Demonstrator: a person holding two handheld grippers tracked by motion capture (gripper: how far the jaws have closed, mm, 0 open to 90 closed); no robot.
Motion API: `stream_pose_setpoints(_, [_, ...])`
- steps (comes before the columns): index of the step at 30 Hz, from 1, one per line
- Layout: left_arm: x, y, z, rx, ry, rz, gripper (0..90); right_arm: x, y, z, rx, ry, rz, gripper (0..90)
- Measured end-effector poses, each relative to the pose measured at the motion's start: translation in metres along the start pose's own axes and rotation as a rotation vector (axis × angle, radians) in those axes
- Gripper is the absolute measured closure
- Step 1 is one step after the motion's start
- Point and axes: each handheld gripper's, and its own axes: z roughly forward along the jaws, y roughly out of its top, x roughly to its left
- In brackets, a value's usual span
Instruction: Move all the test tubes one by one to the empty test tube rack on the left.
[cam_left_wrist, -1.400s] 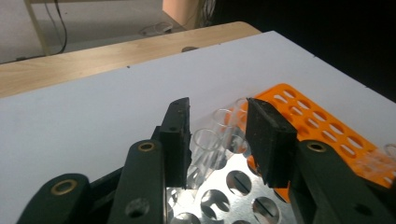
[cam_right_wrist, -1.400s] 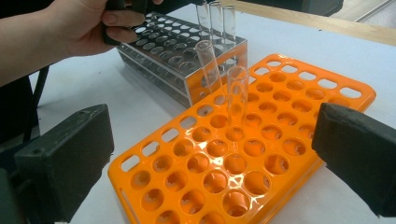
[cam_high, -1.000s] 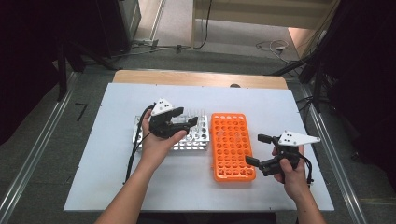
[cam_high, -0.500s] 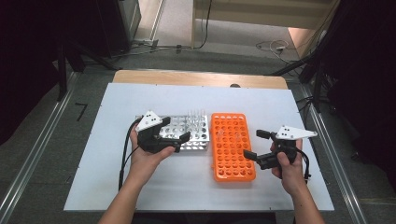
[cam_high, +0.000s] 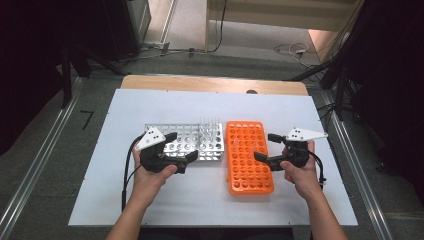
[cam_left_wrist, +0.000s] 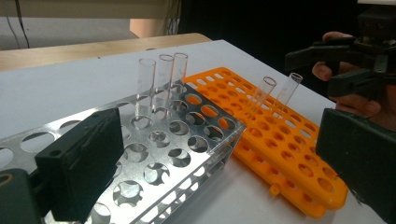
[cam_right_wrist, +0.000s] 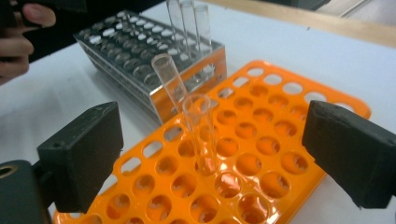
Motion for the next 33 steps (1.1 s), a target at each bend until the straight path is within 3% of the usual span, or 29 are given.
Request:
stream_pose_setpoints(5, [-0.005, -0.004, 0.003, 0.015, -0.018, 0.013, 0.6, -0.002, -0.007, 0.009, 0.046, -0.026, 0.032, 20.4])
stream_pose_setpoints(10, [-0.009, -0.005, 0.005, 0.021, -0.029, 0.016, 0.6, 0.000, -0.014, 0.018, 0.086, -0.056, 0.031, 35.7])
stream_pose_setpoints(15, [-0.010, -0.005, 0.005, 0.021, -0.028, 0.021, 0.1, 0.003, -0.015, 0.023, 0.092, -0.036, 0.009, 51.6])
stream_pose_setpoints(33, [-0.017, -0.004, 0.009, 0.021, -0.059, 0.036, 0.0, 0.010, -0.022, 0.032, 0.101, -0.065, -0.028, 62.4])
